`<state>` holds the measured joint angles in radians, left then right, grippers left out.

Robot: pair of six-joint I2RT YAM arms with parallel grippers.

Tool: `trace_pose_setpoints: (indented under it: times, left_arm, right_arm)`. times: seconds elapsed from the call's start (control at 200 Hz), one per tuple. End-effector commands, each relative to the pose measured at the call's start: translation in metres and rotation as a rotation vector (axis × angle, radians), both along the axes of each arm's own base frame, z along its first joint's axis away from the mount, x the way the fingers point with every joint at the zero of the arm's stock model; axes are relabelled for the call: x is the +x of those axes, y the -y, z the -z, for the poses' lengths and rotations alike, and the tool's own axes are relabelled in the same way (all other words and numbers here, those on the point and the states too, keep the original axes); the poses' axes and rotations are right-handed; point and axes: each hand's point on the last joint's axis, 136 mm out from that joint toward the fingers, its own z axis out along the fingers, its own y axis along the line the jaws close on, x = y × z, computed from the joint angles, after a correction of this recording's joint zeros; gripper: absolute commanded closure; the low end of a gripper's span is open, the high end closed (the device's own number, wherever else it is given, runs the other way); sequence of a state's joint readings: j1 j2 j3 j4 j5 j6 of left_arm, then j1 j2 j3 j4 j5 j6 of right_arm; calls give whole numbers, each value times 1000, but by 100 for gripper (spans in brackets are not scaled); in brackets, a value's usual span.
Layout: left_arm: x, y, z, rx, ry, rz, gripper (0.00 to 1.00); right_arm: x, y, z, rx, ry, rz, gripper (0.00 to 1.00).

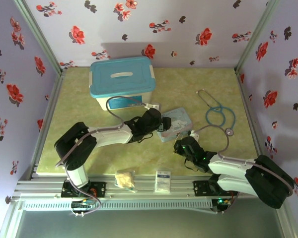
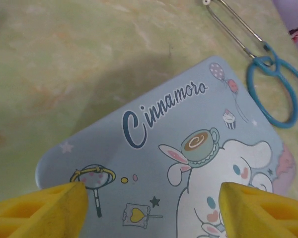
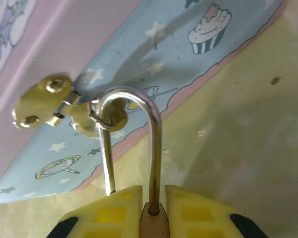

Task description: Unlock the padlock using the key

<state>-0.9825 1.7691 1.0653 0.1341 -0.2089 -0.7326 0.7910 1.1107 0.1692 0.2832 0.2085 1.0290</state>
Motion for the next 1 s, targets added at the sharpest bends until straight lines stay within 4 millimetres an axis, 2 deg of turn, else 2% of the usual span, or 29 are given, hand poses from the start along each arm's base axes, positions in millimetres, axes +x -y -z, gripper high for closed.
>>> trace_pose_setpoints:
  times: [0.0, 0.165, 0.31, 0.425, 0.535, 0.615, 0.68, 0.995]
  left_arm:
    - [-10, -31, 51, 334, -46, 5, 29]
    - [-21, -39, 67, 510, -3, 42, 30]
    - [-25, -44, 82, 606, 5, 72, 32]
    - [-30, -41, 92, 678, 28, 142, 33]
    - [-33, -41, 98, 833, 95, 202, 34]
    - [-33, -42, 107, 935, 99, 240, 34]
    - [-35, -44, 112, 952, 98, 257, 35]
    - [-36, -49, 111, 931, 123, 264, 36]
  right_arm:
    - [3, 6, 1, 6, -3, 32, 92]
    - [12, 13, -2, 22, 12, 97, 94]
    - [25, 16, -14, 36, 63, 151, 95]
    - [33, 29, -19, 18, 103, 226, 95]
    - [37, 46, -11, -11, 65, 306, 95]
    - [41, 47, -11, -2, 69, 309, 95]
    - [44, 45, -12, -5, 77, 301, 95]
    - [55, 53, -22, -32, 111, 274, 95]
